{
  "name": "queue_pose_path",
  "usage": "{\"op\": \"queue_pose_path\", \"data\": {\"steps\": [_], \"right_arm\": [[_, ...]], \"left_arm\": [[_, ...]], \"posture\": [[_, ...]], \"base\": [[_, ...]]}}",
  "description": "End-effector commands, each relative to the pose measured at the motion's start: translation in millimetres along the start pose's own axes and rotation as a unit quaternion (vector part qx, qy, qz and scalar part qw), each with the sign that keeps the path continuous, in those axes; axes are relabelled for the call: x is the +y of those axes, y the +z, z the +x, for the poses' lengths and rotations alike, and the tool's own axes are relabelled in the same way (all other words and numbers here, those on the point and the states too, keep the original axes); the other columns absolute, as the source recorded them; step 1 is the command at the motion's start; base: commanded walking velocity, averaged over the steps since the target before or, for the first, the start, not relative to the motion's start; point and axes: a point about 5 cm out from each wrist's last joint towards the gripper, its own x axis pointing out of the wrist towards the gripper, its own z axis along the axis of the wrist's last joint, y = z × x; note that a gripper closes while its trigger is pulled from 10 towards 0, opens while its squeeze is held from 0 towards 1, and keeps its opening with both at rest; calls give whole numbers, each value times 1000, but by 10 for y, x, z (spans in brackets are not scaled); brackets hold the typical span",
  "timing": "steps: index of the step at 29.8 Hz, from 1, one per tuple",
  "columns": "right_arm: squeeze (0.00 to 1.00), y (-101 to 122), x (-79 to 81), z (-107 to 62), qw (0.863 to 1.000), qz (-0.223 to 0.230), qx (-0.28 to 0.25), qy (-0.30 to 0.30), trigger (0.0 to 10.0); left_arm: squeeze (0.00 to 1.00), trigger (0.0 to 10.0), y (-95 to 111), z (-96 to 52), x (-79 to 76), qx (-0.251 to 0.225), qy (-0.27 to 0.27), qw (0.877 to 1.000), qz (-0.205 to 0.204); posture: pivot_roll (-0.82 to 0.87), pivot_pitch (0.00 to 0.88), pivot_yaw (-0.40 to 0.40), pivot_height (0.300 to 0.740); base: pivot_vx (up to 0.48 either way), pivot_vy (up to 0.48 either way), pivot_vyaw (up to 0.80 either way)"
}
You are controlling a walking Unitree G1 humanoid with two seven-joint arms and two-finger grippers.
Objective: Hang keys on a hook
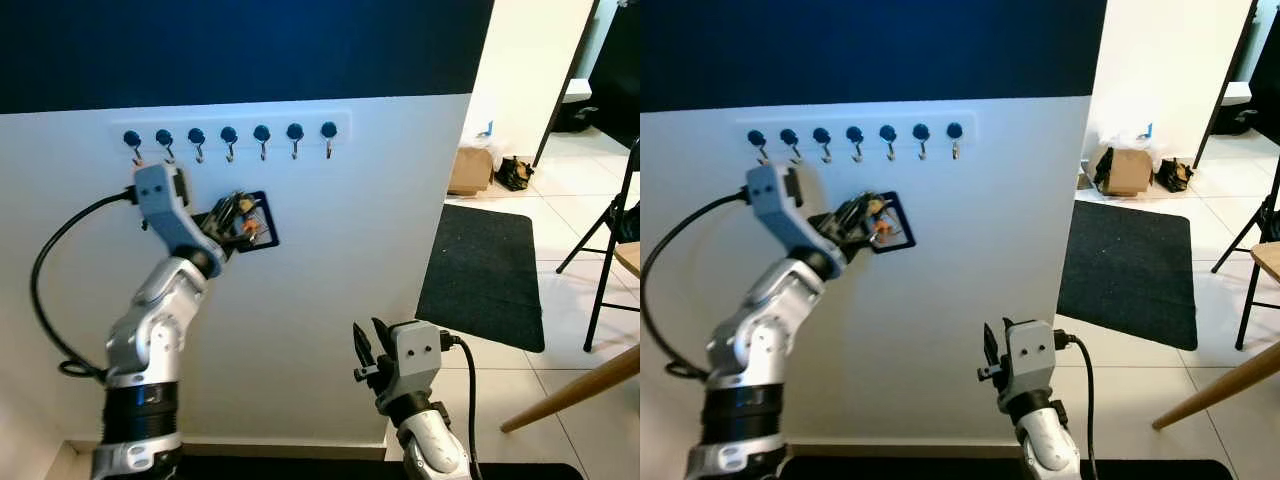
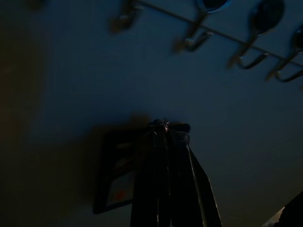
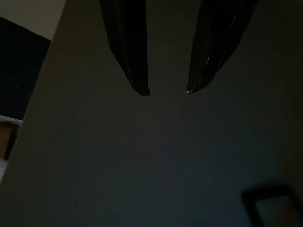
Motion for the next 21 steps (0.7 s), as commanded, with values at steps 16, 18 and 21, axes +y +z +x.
{"op": "queue_pose_path", "data": {"steps": [16,18,21], "right_arm": [[0,-10,-1,39,1000,-8,6,15,10000],[0,-10,-4,36,1000,-8,6,14,10000],[0,-14,-16,24,1000,-10,7,12,10000]], "left_arm": [[0,10000,386,-85,45,-64,-32,997,9],[0,10000,401,-71,60,-66,-31,997,4],[0,10000,449,-23,73,-75,-35,996,-13]], "posture": [[36,114,72,740],[27,109,75,740],[24,108,77,740]], "base": [[0,0,0],[0,0,0],[0,0,0]]}}
